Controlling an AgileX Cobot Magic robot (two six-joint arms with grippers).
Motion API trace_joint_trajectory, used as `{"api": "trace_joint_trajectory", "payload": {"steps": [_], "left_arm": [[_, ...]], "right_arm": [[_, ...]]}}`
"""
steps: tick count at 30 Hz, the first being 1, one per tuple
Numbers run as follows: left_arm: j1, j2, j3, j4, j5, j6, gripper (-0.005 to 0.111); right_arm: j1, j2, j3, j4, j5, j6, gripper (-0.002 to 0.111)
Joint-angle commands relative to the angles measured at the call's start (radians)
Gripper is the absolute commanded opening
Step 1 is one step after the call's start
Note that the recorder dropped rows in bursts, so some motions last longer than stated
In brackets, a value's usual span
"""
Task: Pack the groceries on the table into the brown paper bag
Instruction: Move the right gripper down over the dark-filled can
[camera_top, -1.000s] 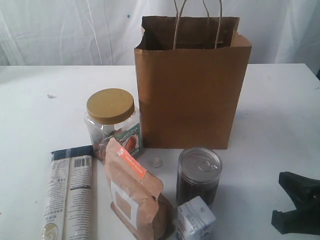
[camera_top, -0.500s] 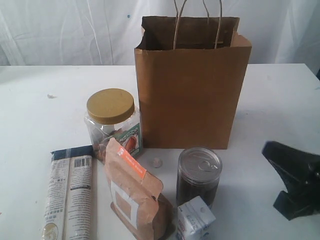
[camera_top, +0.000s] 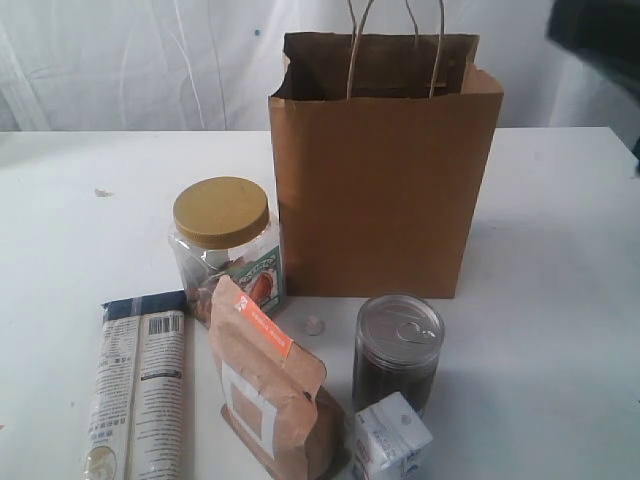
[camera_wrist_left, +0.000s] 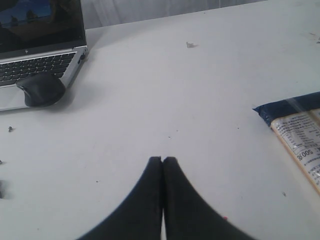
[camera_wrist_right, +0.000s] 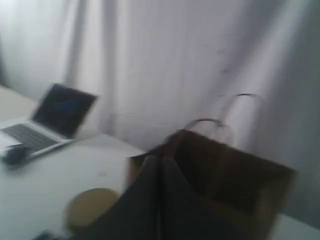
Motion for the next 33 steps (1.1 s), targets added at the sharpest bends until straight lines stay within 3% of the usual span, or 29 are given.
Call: {"api": "trace_joint_trajectory", "payload": {"steps": [1,3,4,5,7,8,9,13,17,24,27,31,33], "left_arm": [[-0.008,-0.004,0.004,-0.004,-0.003,-0.001,0.0],[-0.008,-0.004,0.004,-0.004,-0.003,-0.001,0.0],[-0.008,-0.004,0.004,-0.004,-0.003,-0.001,0.0],[-0.008,-0.004,0.004,-0.004,-0.003,-0.001,0.0],[-0.006,-0.004,0.004,-0.004,-0.003,-0.001,0.0],[-0.006,-0.004,0.004,-0.004,-0.003,-0.001,0.0],[-0.006,-0.004,0.004,-0.004,-0.003,-0.001,0.0],[-0.006,-0.004,0.004,-0.004,-0.003,-0.001,0.0],[-0.006,-0.004,0.004,-0.004,-0.003,-0.001,0.0],[-0.006,-0.004,0.004,-0.004,-0.003,-0.001,0.0],[-0.006,-0.004,0.004,-0.004,-0.003,-0.001,0.0],[-0.006,-0.004,0.004,-0.004,-0.003,-0.001,0.0],[-0.006,-0.004,0.004,-0.004,-0.003,-0.001,0.0]], "right_arm": [[-0.001,0.049,0.032,-0.009,0.653,-0.219,0.0],[-0.001,0.121,0.061,0.249,1.002,-0.647,0.0],[0.001,0.169,0.051,0.534,1.082,-0.928,0.0],[0.001,0.189,0.036,0.68,1.054,-1.024,0.0],[0.009,0.243,-0.009,1.293,0.91,-1.578,0.0],[0.019,0.289,-0.049,1.607,0.992,-1.892,0.0],[0.029,0.328,-0.075,1.702,1.088,-1.985,0.0],[0.113,0.483,-0.155,1.577,1.264,-1.835,0.0],[0.173,0.556,-0.182,1.474,1.162,-1.699,0.0],[0.234,0.609,-0.182,1.603,0.997,-1.804,0.005],[0.237,0.628,-0.182,1.686,0.979,-1.868,0.022],[0.241,0.645,-0.182,1.762,0.972,-1.895,0.066],[0.241,0.645,-0.182,1.798,0.972,-1.895,0.082]]}}
